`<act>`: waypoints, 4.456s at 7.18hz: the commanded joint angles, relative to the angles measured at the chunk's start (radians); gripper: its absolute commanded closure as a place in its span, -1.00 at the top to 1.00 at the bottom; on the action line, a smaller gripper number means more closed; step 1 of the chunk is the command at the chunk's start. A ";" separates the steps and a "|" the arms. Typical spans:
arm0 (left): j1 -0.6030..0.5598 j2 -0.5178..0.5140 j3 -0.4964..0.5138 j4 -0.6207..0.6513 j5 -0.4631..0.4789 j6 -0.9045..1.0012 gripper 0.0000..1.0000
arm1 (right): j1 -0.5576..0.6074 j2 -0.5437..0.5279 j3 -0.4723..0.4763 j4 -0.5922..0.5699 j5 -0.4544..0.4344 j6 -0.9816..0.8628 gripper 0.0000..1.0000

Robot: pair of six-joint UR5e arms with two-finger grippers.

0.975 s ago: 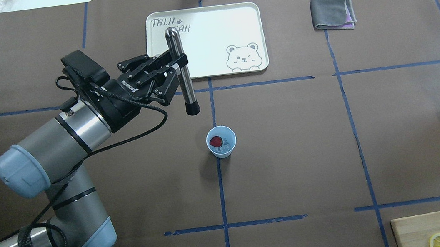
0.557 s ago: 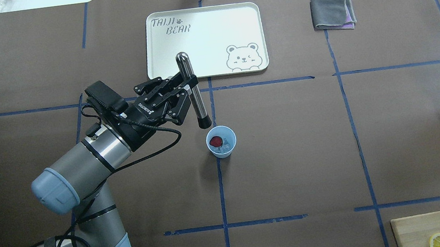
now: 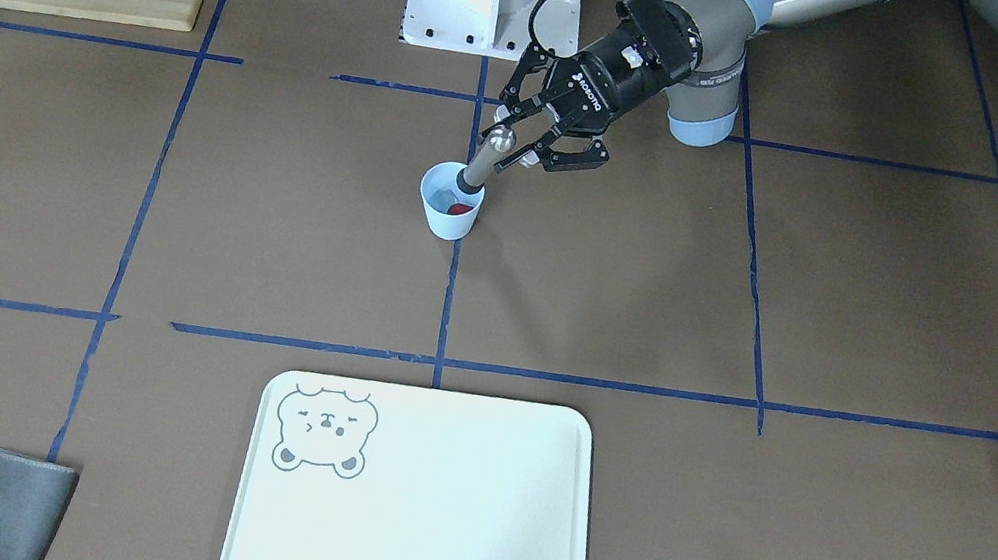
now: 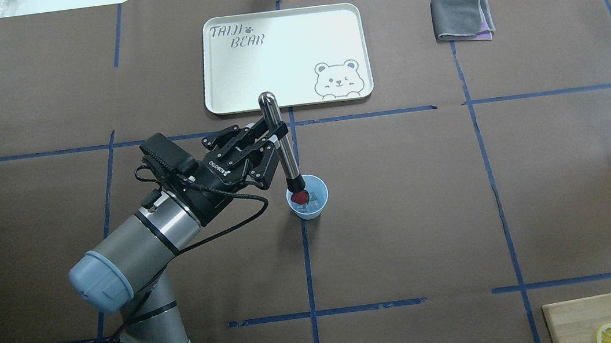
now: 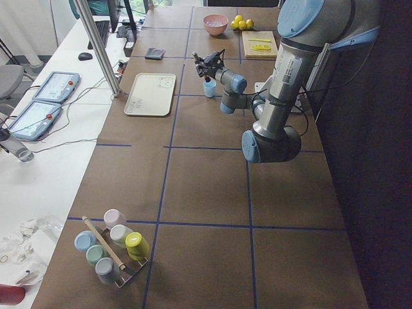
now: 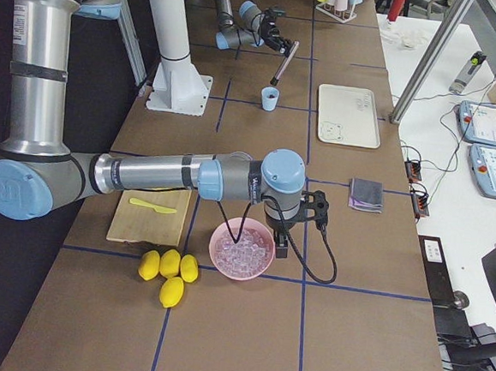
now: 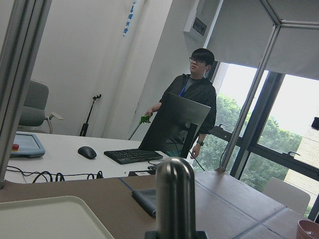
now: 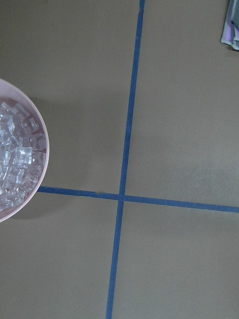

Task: Mash ice and strawberries in cup
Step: 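Lower the pestle tip into the blue cup with the left gripper, then press the pestle down onto the ice and strawberry with the left gripper, then lift the pestle out of the cup and carry it back with the left gripper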

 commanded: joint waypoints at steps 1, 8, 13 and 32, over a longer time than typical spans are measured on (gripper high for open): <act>0.018 -0.005 0.005 0.007 0.006 0.001 -1.00 | 0.000 0.000 -0.003 0.000 0.000 0.000 0.99; 0.039 -0.052 0.077 0.007 0.037 0.000 -1.00 | 0.000 -0.002 -0.004 0.000 0.000 0.000 0.99; 0.045 -0.044 0.107 0.004 0.035 -0.002 -1.00 | 0.000 0.000 -0.008 0.000 0.000 -0.002 0.99; -0.584 0.173 -0.320 0.925 -0.755 -0.275 -1.00 | 0.000 0.011 0.006 0.002 -0.002 0.000 0.99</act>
